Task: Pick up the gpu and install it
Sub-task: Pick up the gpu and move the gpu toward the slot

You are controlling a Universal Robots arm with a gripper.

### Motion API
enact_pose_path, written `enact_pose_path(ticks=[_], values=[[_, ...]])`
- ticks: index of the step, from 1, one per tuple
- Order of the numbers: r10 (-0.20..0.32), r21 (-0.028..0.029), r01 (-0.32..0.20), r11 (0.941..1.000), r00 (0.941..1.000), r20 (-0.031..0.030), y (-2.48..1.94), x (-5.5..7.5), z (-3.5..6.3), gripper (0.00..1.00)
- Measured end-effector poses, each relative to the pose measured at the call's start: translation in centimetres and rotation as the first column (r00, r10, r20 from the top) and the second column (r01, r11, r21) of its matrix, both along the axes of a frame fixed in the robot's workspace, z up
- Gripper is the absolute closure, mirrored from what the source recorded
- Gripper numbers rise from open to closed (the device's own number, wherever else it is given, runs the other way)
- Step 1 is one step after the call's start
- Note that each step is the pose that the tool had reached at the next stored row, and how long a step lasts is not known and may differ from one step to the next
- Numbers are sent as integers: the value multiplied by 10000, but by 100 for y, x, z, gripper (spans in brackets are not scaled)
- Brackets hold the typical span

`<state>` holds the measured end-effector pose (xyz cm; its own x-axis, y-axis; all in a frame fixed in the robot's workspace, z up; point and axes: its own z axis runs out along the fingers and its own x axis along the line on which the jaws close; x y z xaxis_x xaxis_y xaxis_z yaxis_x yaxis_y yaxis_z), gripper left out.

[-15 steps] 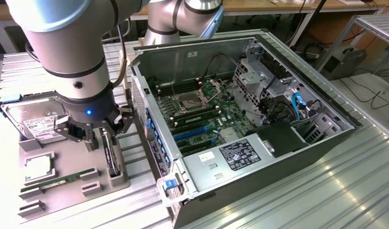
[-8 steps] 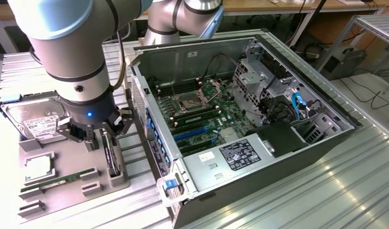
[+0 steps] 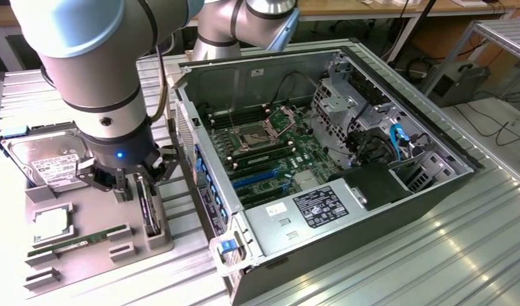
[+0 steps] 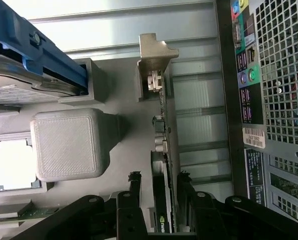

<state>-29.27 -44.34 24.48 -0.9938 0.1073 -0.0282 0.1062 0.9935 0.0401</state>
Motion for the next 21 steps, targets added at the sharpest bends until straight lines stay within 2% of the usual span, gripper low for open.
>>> enact_pose_path(ticks=[3, 4, 10, 11, 12, 13, 14, 17, 21], values=[[0, 0, 0, 10000, 10000, 77, 1, 0, -9, 58], [1, 0, -1, 10000, 10000, 83, 1, -1, -10, 58], [0, 0, 0, 10000, 10000, 85, 1, -5, -10, 58], [0, -1, 0, 10000, 10000, 85, 1, -5, -10, 59], [0, 0, 0, 10000, 10000, 85, 1, -5, -10, 66], [1, 0, -1, 10000, 10000, 85, 1, -5, -10, 66], [1, 0, -1, 10000, 10000, 85, 1, -5, -10, 73], [7, -1, -7, 10000, 10000, 84, 1, -5, -9, 73], [511, -1, -511, 9987, 9987, 84, 1, -8, -9, 73]])
